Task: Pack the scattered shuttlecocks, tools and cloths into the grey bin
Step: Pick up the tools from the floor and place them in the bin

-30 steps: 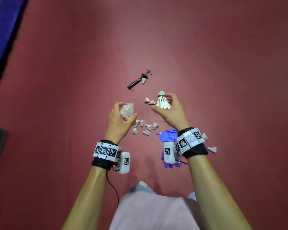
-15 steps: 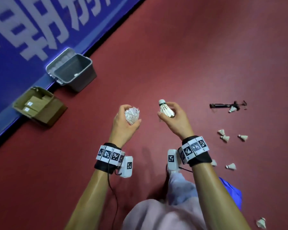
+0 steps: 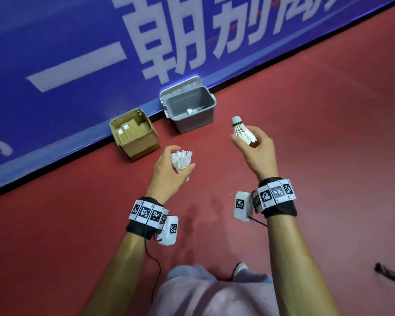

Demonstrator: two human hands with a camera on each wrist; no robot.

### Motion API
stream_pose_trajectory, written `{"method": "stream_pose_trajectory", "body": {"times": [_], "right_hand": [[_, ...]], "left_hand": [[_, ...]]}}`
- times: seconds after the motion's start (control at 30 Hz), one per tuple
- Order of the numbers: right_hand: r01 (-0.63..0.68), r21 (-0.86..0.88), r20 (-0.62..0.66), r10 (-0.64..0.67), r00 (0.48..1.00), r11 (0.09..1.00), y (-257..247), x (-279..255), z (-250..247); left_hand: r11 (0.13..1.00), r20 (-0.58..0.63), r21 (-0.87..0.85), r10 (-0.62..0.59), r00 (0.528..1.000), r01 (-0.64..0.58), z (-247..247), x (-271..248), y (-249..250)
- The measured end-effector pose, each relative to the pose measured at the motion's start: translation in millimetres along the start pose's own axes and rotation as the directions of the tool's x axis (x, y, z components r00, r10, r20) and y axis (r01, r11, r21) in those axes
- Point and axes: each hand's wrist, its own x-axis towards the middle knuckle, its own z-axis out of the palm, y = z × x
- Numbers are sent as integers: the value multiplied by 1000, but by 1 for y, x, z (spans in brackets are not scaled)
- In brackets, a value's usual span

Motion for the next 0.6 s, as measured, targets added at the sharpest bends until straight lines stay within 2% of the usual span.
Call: {"method": "stream_pose_trajectory", "body": {"times": [0.3, 0.47, 0.6], "right_hand": [[5, 60, 143, -13, 990, 998, 4, 160, 119], [0, 28, 146, -4, 989, 1000, 9, 267, 192], [-46, -27, 86, 48, 995, 999, -1, 353, 229]], "left_hand": [[992, -117, 15, -122, 986, 124, -27, 135, -54], [989, -137, 3, -145, 980, 147, -44, 261, -92], [990, -74, 0, -143, 987, 144, -57, 370, -108]]}}
